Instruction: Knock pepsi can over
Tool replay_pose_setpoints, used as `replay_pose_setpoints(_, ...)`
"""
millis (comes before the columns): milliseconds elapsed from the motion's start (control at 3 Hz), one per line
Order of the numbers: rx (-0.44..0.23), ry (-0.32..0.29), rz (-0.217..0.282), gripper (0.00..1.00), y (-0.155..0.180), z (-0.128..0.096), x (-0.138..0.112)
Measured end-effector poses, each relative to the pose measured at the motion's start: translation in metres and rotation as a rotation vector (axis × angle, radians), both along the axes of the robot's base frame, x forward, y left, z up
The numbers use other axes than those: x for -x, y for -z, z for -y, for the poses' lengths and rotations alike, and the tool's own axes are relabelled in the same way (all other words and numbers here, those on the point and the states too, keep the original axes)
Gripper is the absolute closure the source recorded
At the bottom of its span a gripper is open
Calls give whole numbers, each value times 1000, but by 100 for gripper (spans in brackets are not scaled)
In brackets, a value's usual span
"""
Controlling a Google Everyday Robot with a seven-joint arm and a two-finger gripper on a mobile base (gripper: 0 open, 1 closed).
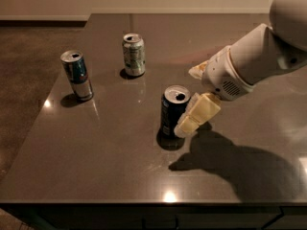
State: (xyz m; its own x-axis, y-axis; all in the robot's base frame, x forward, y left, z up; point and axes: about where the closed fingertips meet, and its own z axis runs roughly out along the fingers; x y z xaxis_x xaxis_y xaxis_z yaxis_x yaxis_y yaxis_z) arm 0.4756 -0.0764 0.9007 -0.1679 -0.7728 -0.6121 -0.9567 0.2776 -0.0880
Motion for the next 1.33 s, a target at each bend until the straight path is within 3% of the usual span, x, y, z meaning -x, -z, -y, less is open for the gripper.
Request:
replay_pose_setpoints(333,-35,-8,4,0,4,-7,-1)
replay_pose_setpoints(667,-74,-22,-10,18,6,-12,-1)
replay_pose_setpoints(1333,-134,-32,-43,65,0,-16,1)
